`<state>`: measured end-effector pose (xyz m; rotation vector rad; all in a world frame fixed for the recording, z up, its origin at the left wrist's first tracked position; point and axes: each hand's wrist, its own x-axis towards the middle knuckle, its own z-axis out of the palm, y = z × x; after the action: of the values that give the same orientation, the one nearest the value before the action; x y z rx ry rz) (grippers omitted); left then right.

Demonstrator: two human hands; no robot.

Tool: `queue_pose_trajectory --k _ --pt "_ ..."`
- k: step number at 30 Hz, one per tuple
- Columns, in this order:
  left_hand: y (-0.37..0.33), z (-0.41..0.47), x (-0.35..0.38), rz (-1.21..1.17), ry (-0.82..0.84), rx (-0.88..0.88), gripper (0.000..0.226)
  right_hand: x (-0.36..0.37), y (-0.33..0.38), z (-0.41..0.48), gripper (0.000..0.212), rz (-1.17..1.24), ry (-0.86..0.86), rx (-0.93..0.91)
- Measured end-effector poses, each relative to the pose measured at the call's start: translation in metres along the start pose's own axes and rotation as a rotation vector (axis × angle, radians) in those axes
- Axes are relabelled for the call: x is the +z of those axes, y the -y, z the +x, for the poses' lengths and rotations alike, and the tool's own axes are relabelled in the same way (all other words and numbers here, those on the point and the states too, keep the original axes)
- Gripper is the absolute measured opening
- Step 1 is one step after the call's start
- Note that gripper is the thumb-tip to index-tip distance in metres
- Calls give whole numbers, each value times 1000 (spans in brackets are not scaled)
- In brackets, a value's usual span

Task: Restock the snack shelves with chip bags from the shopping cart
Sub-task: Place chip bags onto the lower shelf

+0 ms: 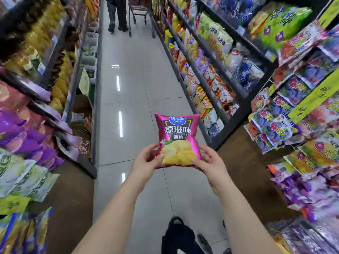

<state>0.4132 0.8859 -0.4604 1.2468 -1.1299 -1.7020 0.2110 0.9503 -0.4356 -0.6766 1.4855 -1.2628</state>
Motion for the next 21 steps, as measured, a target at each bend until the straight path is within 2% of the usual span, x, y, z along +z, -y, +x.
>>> queue_pose_trajectory --k 5,12,16,21 --pt "-40 94 -19 77 -30 64 38 36 35 97 47 -11 20 -26" --pt "-139 267 -31 148 -55 193 40 79 122 283 46 44 95 -90" --pt "-197 350 -47 142 -121 215 42 120 172 379 48 41 156 -113" --pt "-239 448 -78 103 -175 214 43 175 204 474 49 43 149 -151"
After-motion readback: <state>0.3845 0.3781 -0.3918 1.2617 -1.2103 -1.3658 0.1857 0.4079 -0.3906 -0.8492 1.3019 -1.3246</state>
